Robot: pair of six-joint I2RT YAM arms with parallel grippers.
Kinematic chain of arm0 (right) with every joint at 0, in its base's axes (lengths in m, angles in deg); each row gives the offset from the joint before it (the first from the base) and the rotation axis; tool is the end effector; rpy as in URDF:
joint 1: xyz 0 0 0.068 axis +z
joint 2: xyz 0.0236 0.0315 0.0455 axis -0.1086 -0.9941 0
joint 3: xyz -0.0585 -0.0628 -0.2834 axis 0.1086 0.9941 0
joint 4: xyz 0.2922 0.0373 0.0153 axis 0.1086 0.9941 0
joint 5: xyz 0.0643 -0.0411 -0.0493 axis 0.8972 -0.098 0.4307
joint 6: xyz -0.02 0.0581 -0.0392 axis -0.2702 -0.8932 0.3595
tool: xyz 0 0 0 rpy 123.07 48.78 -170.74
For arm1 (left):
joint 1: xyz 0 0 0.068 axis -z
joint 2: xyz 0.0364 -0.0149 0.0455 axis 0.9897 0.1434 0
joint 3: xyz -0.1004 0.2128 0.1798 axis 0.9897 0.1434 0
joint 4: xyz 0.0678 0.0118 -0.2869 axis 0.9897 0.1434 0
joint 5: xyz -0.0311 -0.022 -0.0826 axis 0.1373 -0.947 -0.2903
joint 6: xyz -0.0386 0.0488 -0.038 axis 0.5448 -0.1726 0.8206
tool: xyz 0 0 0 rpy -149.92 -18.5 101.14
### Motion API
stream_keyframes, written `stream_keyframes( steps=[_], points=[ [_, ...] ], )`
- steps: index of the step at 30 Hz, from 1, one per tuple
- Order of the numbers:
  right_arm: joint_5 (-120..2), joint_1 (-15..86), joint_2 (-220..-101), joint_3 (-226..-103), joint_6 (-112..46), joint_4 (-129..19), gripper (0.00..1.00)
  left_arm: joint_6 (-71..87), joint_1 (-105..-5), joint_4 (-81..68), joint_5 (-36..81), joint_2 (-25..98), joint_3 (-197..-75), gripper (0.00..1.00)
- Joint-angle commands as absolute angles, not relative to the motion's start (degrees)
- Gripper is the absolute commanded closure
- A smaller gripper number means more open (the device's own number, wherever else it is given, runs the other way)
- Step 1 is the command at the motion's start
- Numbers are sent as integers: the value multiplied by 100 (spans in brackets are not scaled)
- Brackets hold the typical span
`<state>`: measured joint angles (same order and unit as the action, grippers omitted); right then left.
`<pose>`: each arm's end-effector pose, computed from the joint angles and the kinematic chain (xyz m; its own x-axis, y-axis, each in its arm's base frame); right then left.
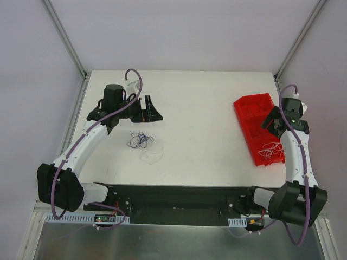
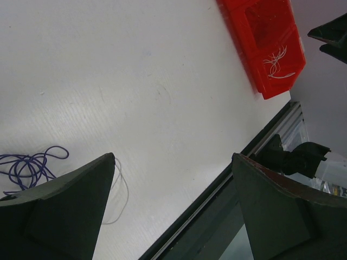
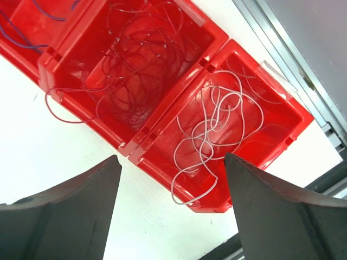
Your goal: Untangle the cables
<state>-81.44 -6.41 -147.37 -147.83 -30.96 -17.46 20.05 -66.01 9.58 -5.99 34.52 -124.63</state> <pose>0.2774 -0.0781 0.3012 -0.6745 0.2330 -0.7006 0.4414 0.8879 -0.1296 0.3107 -0.1256 0.3335 -0.6827 -0.1353 -0.7181 0.5070 0.6199 -0.5989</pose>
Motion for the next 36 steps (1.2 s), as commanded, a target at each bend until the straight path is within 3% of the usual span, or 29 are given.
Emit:
stream_keyframes(
  steps=[1, 4, 10, 15, 19, 24, 28, 36],
  points=[
    [-8498, -344, -14574, -15158, -2913, -1480, 20, 1956, -6593, 806, -561, 3485, -12404, 12],
    [-8332, 199, -14574, -15150, -2878, -1478, 20, 1948, -6593, 806, -499, 3503, -12387, 12],
    [-6717, 2071, -15126, -14781, -2973, -2600, 21, 2184, -6602, 946, 377, 3389, -12273, 13],
    [-6046, 3969, -16548, -15042, -3545, -4262, 22, 2886, -6812, 1096, 1161, 3108, -11677, 14],
    [-5449, 4963, -17841, -15719, -3433, -4976, 23, 3485, -7444, 1114, 1101, 2669, -10754, 15],
    [-4817, 5448, -18546, -15897, -2221, -5757, 23, 3275, -7701, 1227, 442, 2772, -10374, 18],
    [-4641, 5703, -18678, -15949, -1280, -5777, 23, 3222, -7709, 1404, 573, 3159, -10435, 16],
    [-5043, 6169, -19073, -16389, -759, -5494, 25, 3591, -7718, 1509, 564, 4504, -11094, 17]
  ],
)
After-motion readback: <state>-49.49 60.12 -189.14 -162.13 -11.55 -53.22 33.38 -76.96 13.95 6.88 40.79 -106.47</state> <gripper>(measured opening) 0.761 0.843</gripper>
